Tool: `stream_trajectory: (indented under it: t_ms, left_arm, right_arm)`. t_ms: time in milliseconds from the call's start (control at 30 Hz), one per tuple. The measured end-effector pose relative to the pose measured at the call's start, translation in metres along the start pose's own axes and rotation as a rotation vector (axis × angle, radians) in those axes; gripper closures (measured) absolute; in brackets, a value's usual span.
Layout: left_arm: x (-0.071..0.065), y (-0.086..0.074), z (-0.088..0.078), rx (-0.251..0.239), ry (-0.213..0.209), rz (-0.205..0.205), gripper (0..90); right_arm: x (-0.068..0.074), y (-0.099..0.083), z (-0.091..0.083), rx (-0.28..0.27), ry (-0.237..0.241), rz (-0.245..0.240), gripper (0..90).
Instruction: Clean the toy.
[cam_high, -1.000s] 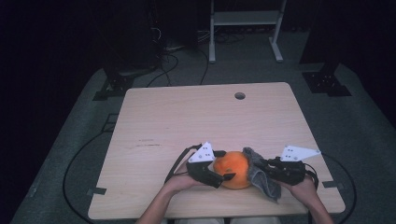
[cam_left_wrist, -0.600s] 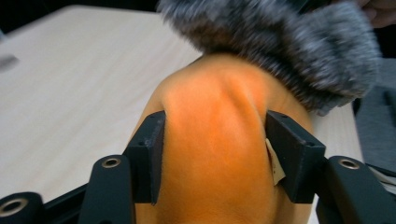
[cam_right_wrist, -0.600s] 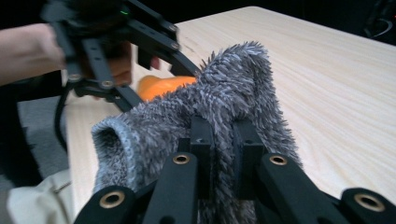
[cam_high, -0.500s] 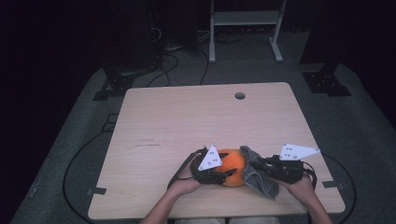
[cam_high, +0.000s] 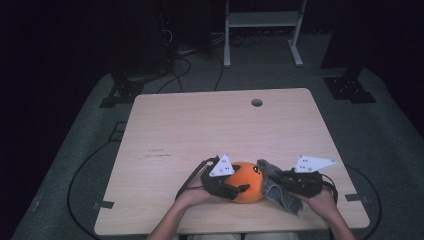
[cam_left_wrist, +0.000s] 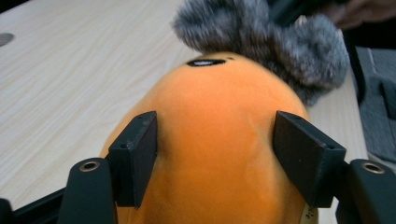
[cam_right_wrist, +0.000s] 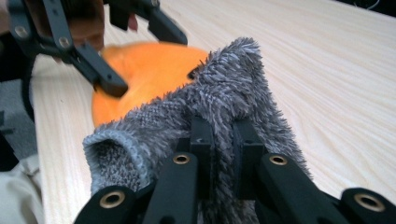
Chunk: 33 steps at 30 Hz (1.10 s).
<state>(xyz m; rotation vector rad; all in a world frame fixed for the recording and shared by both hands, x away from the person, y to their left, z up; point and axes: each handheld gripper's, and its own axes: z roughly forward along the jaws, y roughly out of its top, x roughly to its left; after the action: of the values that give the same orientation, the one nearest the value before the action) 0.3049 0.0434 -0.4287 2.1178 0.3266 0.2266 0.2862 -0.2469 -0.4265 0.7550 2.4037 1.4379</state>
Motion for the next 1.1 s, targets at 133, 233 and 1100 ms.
stream_trajectory:
  t_ms: [133, 233, 1100]
  left_arm:
    - [0.0, -0.002, -0.001, 0.019, -0.033, 0.016, 33.0]
    - [0.0, 0.001, -0.004, -0.003, -0.048, 0.022, 30.1]
    - [-0.004, 0.001, 0.014, 0.011, -0.003, -0.044, 19.1]
  right_arm:
    - [0.01, 0.008, 0.004, -0.033, 0.058, -0.023, 80.7]
    - [0.009, 0.006, 0.009, -0.014, 0.066, -0.016, 80.8]
    - [-0.043, -0.041, -0.035, 0.081, -0.173, 0.131, 72.4]
